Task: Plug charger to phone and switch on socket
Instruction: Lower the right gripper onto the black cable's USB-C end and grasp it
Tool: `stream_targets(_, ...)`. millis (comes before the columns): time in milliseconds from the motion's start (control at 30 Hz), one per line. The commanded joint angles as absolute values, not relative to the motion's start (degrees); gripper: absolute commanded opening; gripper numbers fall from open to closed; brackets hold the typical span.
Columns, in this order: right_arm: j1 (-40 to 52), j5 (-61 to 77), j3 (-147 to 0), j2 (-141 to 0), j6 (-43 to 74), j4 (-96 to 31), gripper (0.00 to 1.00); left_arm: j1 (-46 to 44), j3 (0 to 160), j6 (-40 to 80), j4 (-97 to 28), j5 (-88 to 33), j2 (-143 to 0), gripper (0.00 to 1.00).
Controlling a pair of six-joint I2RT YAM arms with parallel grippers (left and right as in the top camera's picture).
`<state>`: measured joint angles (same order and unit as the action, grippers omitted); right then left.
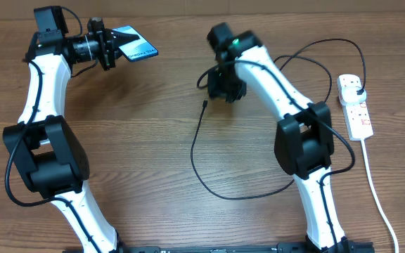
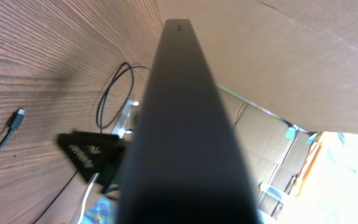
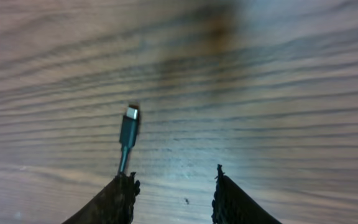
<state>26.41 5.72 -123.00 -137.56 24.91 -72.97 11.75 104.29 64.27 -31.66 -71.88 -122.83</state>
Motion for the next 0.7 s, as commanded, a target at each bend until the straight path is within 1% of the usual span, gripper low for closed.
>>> stream_targets(0, 27.05, 4.97, -118.41, -137.71, 29.54, -69.84, 0.42, 10.9, 105.12, 62.76, -31.46, -71.35, -122.48, 0.05)
stream_targets(200, 28.97, 4.97, -111.87, -137.71, 31.46, -62.5, 0.42, 10.74, 105.12, 62.76, -31.44, -71.33, -122.48, 0.04)
stream_targets(333, 29.36, 4.95, -111.33, -137.71, 31.53, -60.66, 0.41, 10.68, 105.12, 61.78, -31.46, -71.35, -122.48, 0.04)
stream_targets(433, 29.19, 4.89, -111.81, -137.69, 31.46, -60.9, 0.41, 10.68, 105.12, 61.71, -31.46, -71.11, -122.48, 0.04)
stream_targets(533, 27.51, 4.73, -114.61, -137.56, 31.03, -64.27, 0.4, 10.68, 105.12, 61.71, -31.44, -70.26, -122.48, 0.04)
stream_targets(667, 26.94, 7.14, -117.56, -136.53, 25.96, -66.13, 0.4, 10.68, 105.12, 61.78, -31.4, -68.58, -122.48, 0.04)
